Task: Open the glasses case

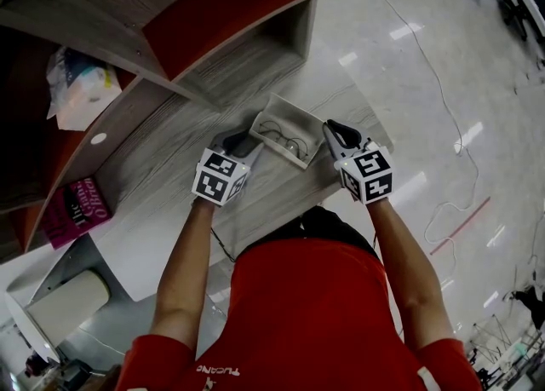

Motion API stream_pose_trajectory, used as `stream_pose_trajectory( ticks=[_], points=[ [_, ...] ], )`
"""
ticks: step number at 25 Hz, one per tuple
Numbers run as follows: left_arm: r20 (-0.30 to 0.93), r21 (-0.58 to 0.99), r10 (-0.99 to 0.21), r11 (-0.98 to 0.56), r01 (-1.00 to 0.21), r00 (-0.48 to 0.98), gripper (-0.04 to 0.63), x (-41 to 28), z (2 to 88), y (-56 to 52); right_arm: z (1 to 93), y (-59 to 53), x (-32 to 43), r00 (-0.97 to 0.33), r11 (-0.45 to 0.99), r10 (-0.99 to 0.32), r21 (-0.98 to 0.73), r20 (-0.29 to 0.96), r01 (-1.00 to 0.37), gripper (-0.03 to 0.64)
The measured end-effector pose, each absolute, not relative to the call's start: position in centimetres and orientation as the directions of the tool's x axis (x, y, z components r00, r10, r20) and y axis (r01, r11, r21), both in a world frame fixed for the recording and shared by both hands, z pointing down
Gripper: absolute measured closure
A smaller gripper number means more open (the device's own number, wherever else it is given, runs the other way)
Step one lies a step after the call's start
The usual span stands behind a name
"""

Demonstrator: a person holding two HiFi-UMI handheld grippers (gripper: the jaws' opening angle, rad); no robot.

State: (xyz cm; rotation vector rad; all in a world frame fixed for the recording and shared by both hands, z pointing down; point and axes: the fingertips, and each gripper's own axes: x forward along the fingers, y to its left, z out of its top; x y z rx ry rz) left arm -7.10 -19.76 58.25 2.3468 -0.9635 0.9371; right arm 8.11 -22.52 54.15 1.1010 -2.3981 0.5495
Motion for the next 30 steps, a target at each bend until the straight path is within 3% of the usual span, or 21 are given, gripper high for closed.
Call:
stream_pose_trajectory(
  ticks=[18, 30],
  points=[
    [0.719, 0.113, -0.465, -0.655, -0.747, 0.516, 0.436, -7.9, 57.6, -19.6, 53.0, -21.6, 7.0, -0.634, 0.659, -0.576, -0.167, 0.516, -0.734, 0.542],
    [0.617, 0.080, -0.582, -0.624, -0.777, 0.531, 0.436, -8.1, 52.5, -20.0, 48.3, -21.9, 6.5, -0.686, 0.681, -0.616, -0.177, 0.387, -0.711, 0.529]
  ],
)
